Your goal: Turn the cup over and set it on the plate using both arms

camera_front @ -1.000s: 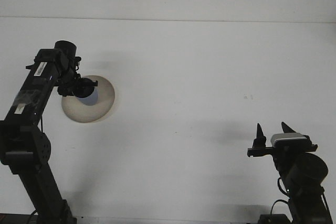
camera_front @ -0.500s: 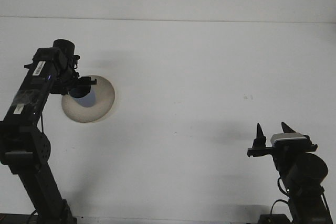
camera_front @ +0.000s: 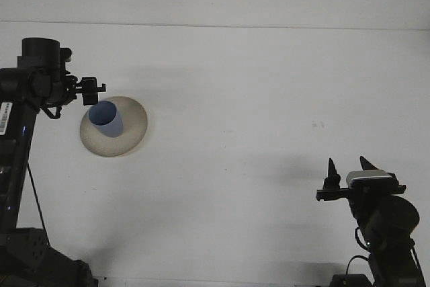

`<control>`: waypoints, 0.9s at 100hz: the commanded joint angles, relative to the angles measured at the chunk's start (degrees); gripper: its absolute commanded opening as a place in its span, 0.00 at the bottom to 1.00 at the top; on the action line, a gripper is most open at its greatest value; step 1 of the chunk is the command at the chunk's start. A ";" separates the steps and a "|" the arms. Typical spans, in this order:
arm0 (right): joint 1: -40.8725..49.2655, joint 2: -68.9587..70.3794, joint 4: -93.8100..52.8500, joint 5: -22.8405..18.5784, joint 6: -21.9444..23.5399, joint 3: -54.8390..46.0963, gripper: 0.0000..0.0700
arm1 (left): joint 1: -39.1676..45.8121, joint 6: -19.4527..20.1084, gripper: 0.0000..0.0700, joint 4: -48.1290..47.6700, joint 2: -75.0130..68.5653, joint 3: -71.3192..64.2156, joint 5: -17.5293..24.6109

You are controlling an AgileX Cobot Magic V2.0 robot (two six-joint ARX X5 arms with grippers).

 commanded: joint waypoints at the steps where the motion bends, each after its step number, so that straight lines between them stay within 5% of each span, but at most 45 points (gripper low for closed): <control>1: 0.09 0.22 0.57 0.02 0.39 0.66 0.70 | -0.15 -0.66 0.56 1.31 -2.93 -1.99 0.24; 58: 0.09 0.20 0.57 0.02 0.42 0.66 0.70 | -5.22 -1.07 0.56 38.45 -50.90 -55.12 0.24; 90: 0.09 0.20 0.52 0.00 0.42 0.66 0.70 | -5.95 -0.92 0.56 46.23 -64.65 -70.86 0.22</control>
